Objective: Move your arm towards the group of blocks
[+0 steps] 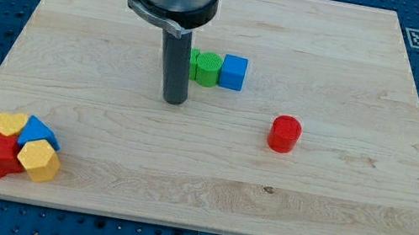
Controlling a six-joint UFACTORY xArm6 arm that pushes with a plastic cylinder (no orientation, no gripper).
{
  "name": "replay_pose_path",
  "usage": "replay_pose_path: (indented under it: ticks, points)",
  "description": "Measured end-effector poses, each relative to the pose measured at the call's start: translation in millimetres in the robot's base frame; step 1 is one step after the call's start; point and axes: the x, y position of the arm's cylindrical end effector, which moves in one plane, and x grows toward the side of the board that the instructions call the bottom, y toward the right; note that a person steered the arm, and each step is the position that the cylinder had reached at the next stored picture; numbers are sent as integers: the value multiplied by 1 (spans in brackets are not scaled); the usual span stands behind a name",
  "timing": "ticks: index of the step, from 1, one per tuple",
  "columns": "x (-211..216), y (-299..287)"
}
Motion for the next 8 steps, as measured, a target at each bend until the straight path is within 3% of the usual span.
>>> replay_pose_path:
  ticks: [3,5,7,8]
  points:
    - [2,11]
    - [37,-13]
    - [134,-48]
    - [159,-69]
